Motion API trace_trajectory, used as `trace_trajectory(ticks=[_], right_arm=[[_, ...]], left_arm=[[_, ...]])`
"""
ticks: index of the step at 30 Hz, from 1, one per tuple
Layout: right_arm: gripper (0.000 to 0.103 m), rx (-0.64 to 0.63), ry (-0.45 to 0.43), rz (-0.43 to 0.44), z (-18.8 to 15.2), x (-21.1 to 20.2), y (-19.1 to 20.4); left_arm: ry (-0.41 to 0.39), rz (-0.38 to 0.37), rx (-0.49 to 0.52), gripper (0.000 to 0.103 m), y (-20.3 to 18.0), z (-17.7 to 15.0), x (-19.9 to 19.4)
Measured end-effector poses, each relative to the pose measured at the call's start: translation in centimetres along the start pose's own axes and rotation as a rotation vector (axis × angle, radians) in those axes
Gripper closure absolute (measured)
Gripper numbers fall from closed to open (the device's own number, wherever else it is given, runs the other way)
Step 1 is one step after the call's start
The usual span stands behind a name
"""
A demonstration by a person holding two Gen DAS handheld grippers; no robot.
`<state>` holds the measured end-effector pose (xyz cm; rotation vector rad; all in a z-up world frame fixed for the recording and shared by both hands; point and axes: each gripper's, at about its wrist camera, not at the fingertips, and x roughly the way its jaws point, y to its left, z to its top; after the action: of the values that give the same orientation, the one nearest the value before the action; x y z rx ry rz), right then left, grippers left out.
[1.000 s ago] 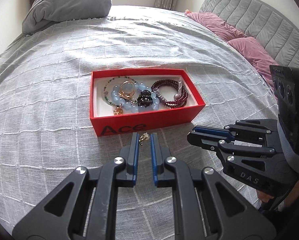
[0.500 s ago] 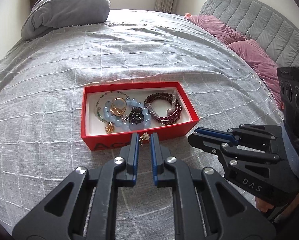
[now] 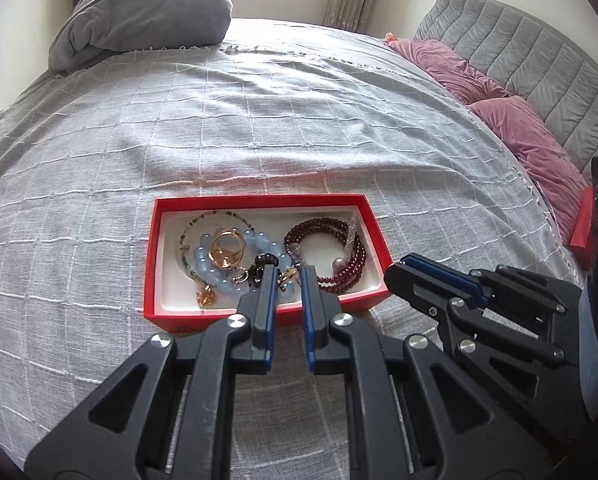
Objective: Organize jewelry
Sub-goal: 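Lower both earrings into the red box and open both tools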
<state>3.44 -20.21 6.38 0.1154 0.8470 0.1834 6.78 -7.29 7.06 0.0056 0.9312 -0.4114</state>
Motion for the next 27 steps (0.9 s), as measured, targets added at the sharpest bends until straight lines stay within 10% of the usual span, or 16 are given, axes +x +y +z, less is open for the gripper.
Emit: trace_trajectory(ticks=[27], right_arm=[[0.094,0.212,0.025,0.133,1.6,3.6,-3.8]], left_arm=[[0.071,-0.128,-0.164,0.09,0.9,1.5,3.6]])
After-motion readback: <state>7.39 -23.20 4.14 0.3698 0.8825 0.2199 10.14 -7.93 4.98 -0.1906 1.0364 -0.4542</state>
